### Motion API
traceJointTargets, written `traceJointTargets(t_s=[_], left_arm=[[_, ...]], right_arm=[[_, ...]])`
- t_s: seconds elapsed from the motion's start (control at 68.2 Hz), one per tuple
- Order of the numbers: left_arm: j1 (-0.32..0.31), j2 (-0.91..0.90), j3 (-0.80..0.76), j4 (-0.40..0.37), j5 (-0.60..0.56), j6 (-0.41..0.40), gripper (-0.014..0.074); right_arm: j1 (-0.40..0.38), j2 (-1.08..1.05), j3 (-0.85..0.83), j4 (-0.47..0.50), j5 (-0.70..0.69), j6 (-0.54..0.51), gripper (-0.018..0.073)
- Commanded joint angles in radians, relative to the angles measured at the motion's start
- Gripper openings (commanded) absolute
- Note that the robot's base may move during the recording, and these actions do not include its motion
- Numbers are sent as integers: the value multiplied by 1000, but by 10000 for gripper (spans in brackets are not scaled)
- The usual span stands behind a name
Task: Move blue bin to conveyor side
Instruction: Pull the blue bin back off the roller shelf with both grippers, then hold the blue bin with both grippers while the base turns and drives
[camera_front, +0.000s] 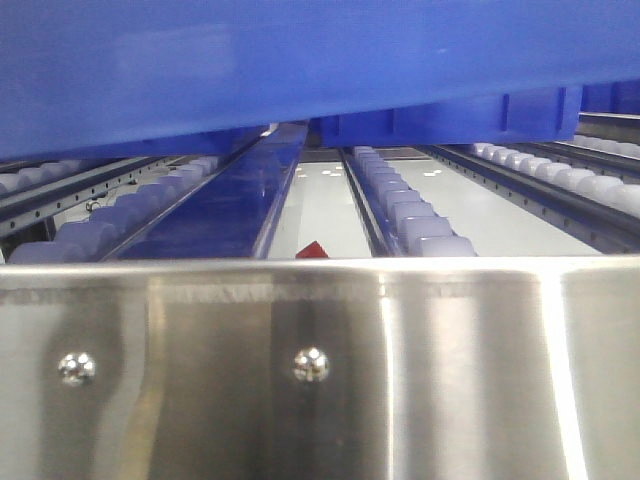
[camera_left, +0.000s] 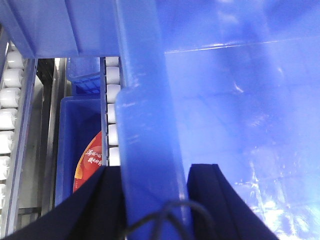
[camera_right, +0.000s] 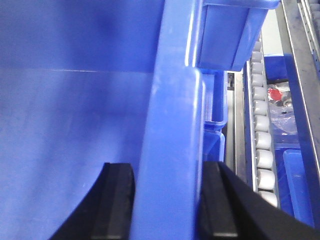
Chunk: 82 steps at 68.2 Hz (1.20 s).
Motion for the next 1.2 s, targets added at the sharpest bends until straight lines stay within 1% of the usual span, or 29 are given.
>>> traceJointTargets(t_s=[0.0, 1.187], left_arm=[[5, -24, -10, 76, -66, 11, -17], [5, -28, -10, 76, -66, 11, -17]], right_arm=[[-8, -22, -14, -83, -92, -18, -69], [-8, -22, -14, -83, -92, -18, -69]])
